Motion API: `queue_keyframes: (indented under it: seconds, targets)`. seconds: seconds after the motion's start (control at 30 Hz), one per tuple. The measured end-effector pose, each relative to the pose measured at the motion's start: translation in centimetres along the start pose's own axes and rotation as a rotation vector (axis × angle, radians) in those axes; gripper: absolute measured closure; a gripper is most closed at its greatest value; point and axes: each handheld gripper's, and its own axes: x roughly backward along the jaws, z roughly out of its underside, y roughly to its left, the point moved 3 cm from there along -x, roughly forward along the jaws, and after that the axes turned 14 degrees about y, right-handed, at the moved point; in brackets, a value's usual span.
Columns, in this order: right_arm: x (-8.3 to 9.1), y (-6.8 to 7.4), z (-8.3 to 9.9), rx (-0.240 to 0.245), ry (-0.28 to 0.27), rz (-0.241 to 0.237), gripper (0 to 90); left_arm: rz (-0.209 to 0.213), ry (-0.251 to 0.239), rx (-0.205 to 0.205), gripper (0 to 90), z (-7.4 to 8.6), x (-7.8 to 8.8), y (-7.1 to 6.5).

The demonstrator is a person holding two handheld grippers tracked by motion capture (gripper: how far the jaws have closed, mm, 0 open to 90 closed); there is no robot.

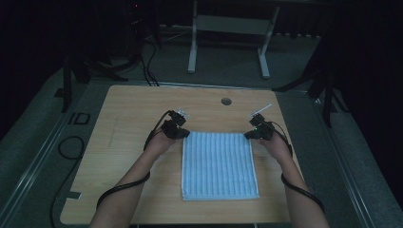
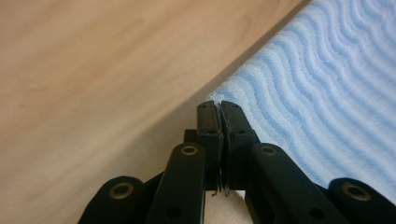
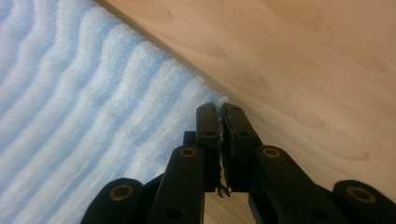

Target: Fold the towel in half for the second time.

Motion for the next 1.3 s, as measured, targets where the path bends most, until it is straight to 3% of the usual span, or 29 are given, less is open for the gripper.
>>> queue_keyframes:
  seconds: [0.07,0.2,0.33,0.43,0.5,0.67,0.7,0.73,0.77,0.8,0.83,0.87,0.9,0.93,0.97,1.03,1.2,1.23,1.27,1.3]
  targets:
    - [1.0,0.1,-0.2,0.009,-0.028,0.006,85.8,0.005,-0.034,0.009,86.9,-0.2,0.9,0.1]
    - [3.5,0.5,-0.3,0.029,-0.091,0.019,85.7,0.012,-0.063,-0.038,86.8,0.0,3.0,-0.4]
    - [6.3,1.5,0.6,0.058,-0.183,0.022,85.7,0.036,-0.111,-0.048,86.9,1.1,4.8,-0.9]
    - [7.5,2.3,1.5,0.073,-0.23,0.028,85.7,0.032,-0.119,-0.069,86.9,1.9,5.9,-1.8]
    - [8.6,3.7,3.3,0.107,-0.268,0.04,85.7,0.035,-0.134,-0.123,86.8,3.3,6.9,-3.4]
    - [9.0,5.1,5.8,0.131,-0.286,0.025,85.7,0.071,-0.148,-0.157,86.8,5.4,7.6,-5.1]
    - [8.9,5.9,7.3,0.139,-0.289,0.016,86.3,0.084,-0.146,-0.168,86.8,6.3,7.8,-5.9]
    - [8.9,5.9,7.3,0.139,-0.289,0.016,86.3,0.084,-0.146,-0.168,86.8,6.3,7.8,-5.9]
    - [8.7,6.7,8.8,0.142,-0.309,0.002,86.3,0.088,-0.133,-0.191,86.8,7.3,7.7,-6.9]
    - [8.7,6.7,8.8,0.142,-0.309,0.002,86.3,0.088,-0.133,-0.191,86.8,7.3,7.7,-6.9]
    - [8.3,7.6,10.3,0.154,-0.308,0.013,86.4,0.087,-0.126,-0.213,86.7,8.2,7.5,-7.9]
    - [8.3,7.6,10.3,0.154,-0.308,0.013,86.4,0.087,-0.126,-0.213,86.7,8.2,7.5,-7.9]
    - [7.8,8.4,11.6,0.155,-0.3,0.003,86.4,0.09,-0.117,-0.233,86.7,8.9,7.3,-8.7]
    - [7.8,8.4,11.6,0.155,-0.3,0.003,86.4,0.09,-0.117,-0.233,86.7,8.9,7.3,-8.7]
    - [7.3,9.0,12.8,0.154,-0.286,0.013,86.4,0.119,-0.116,-0.232,86.7,9.5,7.1,-9.3]
    - [6.9,9.4,13.8,0.164,-0.265,0.021,86.4,0.116,-0.114,-0.24,86.7,10.1,6.9,-10.0]
    - [7.0,9.8,15.2,0.147,-0.279,0.006,86.3,0.153,-0.101,-0.246,86.2,11.5,6.5,-11.1]
    - [7.0,10.1,16.0,0.13,-0.278,-0.03,80.8,0.185,-0.067,-0.258,84.8,12.3,6.1,-11.7]
    - [7.0,10.1,16.0,0.13,-0.278,-0.03,80.8,0.185,-0.067,-0.258,79.9,12.3,6.1,-11.7]
    - [7.2,10.1,16.8,0.112,-0.297,-0.027,71.6,0.147,-0.044,-0.261,71.6,12.7,5.9,-11.9]
